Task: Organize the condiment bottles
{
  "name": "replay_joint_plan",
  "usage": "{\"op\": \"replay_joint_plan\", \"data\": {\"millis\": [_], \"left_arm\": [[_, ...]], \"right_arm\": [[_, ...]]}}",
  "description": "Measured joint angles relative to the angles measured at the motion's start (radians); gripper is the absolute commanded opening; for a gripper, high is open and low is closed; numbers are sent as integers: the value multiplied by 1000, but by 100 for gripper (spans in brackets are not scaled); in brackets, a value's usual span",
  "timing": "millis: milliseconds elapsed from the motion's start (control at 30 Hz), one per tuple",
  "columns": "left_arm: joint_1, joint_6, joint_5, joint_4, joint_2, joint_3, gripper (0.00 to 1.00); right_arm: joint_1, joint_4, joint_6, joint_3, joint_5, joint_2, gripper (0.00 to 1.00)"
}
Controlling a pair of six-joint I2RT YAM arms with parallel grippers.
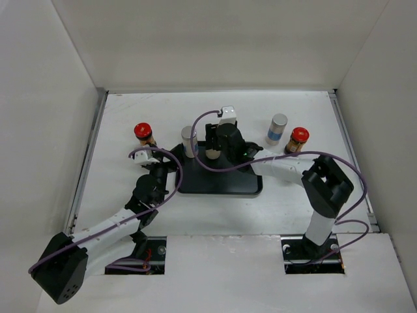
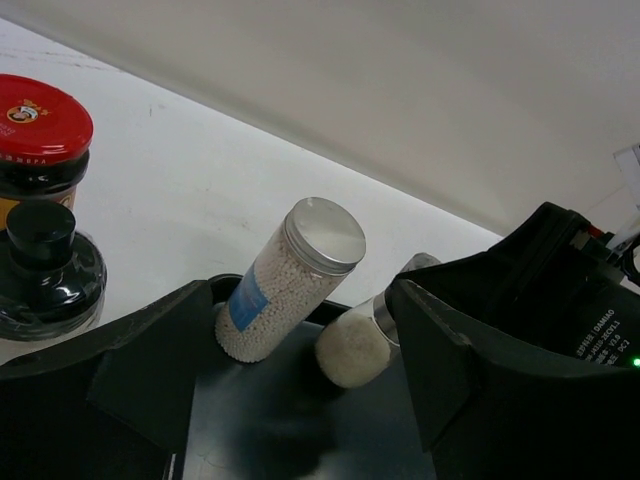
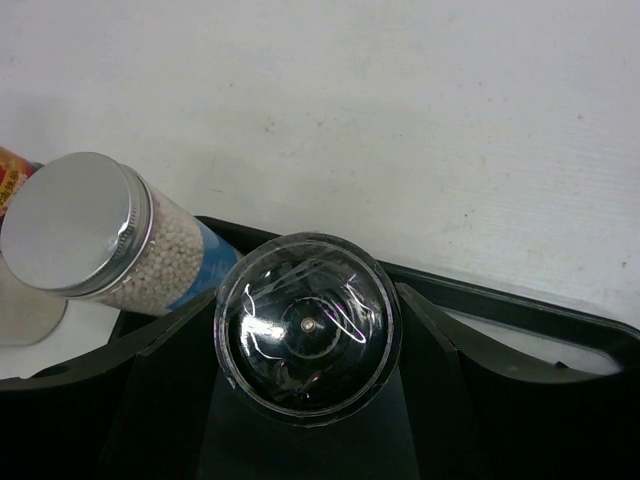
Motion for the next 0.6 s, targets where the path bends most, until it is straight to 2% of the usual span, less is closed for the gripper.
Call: {"op": "replay_joint_plan", "data": {"millis": [267, 300, 467, 600], "left_arm": [[1, -7, 1, 1, 29, 0, 72], [1, -8, 1, 2, 32, 0, 72], [3, -12, 1, 2, 34, 0, 72], [6, -14, 3, 3, 50, 0, 72]], "right_arm": [[13, 21, 0, 26, -3, 53, 56], [14, 29, -1, 26, -2, 60, 58], [20, 56, -2, 33, 0, 72, 87], [22, 68, -6, 35, -2, 65, 92]]}}
